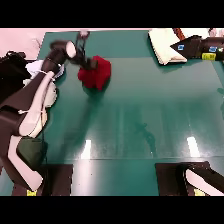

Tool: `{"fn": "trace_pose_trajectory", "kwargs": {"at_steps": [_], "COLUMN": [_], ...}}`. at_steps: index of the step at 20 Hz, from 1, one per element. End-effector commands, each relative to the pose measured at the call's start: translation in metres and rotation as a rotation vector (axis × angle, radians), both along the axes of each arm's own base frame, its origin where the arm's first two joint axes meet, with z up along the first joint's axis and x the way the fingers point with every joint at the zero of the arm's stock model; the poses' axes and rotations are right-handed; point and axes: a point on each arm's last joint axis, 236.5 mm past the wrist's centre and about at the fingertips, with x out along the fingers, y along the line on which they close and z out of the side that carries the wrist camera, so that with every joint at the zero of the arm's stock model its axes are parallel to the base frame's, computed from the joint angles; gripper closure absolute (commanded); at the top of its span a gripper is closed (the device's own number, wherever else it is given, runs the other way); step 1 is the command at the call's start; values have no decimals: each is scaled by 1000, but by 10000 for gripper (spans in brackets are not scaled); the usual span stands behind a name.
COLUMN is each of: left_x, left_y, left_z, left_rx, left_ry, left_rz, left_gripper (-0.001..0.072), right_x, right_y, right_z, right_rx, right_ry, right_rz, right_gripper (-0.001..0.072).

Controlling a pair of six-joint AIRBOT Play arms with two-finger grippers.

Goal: Fold the shirts.

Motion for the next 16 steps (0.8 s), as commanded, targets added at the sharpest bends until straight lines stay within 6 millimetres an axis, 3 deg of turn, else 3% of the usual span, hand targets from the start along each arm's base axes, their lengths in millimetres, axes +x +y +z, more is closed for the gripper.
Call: {"fn": "trace_pose_trajectory", "kwargs": {"at_steps": [1,2,4,6,7,9,10,14,15,16], "left_x": [-13,-33,-84,-131,-150,-177,-186,-207,-210,-210], "left_y": [5,12,26,28,22,-6,-26,-116,-135,-150], "left_z": [160,215,295,340,350,349,339,269,250,235], "left_rx": [-111,-149,-207,-249,-262,-278,-279,-282,-281,-288], "left_ry": [-316,-418,-552,-630,-640,-610,-576,-413,-374,-340], "left_rz": [4,5,-2,-31,-57,-138,-186,-368,-411,-432], "left_gripper": [685,685,685,686,685,685,686,682,538,158], "right_x": [-3,-5,-9,-15,-18,-26,-29,-41,-43,-45], "right_y": [1,2,2,2,3,4,4,7,8,9], "right_z": [13,25,55,87,100,121,129,141,140,139], "right_rx": [-4,-8,-14,-21,-23,-30,-32,-47,-52,-54], "right_ry": [-27,-55,-127,-204,-238,-288,-308,-334,-331,-324], "right_rz": [8,12,14,12,12,17,19,40,45,53], "right_gripper": [695,695,695,695,695,695,694,694,694,695]}}
